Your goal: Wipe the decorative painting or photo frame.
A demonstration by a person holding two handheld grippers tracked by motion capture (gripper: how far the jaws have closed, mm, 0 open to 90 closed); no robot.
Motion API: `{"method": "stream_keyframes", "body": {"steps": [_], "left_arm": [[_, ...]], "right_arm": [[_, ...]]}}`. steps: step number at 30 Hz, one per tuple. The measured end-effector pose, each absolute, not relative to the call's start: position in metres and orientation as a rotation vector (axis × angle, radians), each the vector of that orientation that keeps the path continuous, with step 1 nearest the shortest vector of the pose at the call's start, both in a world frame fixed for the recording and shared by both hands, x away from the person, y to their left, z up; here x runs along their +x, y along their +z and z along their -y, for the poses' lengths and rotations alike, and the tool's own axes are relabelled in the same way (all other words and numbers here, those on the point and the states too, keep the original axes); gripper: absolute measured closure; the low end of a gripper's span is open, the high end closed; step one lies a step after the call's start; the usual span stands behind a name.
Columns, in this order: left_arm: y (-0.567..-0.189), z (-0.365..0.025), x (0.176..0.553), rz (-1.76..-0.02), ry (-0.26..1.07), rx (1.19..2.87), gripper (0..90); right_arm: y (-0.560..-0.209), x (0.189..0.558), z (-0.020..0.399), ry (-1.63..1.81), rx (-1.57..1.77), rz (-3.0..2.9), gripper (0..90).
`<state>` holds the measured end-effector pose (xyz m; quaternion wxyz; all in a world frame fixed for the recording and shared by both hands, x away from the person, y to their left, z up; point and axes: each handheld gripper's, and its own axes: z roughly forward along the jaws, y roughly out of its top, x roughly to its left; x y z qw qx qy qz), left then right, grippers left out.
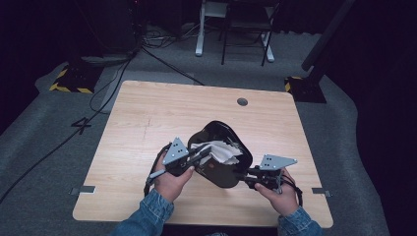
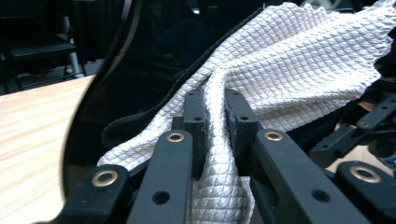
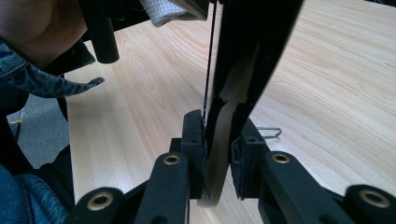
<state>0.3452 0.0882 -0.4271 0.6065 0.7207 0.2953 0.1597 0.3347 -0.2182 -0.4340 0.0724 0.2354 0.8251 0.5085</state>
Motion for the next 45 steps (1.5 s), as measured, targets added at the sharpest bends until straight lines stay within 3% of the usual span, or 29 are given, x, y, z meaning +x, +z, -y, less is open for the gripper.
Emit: {"method": "stream_keyframes", "body": {"steps": [17,37,45], "left_arm": [[-0.436,-0.119,0.365,-0.809,0.422,1.625,81.2],[-0.435,-0.083,0.357,-0.742,0.369,1.668,81.3],[-0.438,-0.108,0.367,-0.809,0.42,1.649,81.2]], "right_arm": [[-0.433,0.338,0.217,1.529,0.743,-2.466,78.7],[-0.436,0.347,0.214,1.523,0.773,-2.453,78.7],[-0.436,0.346,0.215,1.525,0.768,-2.454,78.8]]}}
